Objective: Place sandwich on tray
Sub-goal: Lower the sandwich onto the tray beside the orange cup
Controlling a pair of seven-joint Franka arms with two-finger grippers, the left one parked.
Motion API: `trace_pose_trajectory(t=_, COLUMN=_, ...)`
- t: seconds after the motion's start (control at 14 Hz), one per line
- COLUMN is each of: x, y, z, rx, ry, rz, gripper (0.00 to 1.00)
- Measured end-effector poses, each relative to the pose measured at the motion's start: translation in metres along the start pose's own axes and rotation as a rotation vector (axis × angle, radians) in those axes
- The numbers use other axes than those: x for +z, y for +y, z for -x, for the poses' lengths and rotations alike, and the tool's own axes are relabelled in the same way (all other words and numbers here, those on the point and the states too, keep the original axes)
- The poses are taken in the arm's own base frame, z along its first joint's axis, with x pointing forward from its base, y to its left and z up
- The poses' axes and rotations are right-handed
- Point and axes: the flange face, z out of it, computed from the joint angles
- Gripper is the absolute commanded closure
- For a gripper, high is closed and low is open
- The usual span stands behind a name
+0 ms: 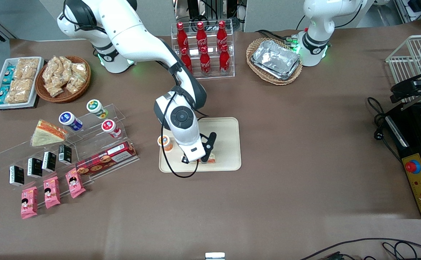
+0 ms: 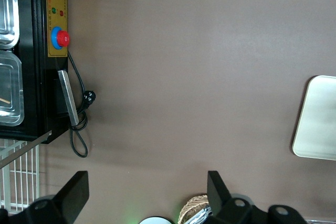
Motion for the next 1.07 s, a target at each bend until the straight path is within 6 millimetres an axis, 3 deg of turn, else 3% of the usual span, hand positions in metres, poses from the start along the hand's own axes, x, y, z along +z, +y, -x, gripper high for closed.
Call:
trace_pose_trajectory(t=0.71, x=0.002, y=-0.002, z=-0.002, rx=-0.003, ry=0.003, rz=0.005, gripper=0.00)
trace_pose_trajectory(t=1.07, x=-0.019, y=0.001, z=-0.005, rx=-0.001, ry=0.032, rz=0.018, gripper=0.00)
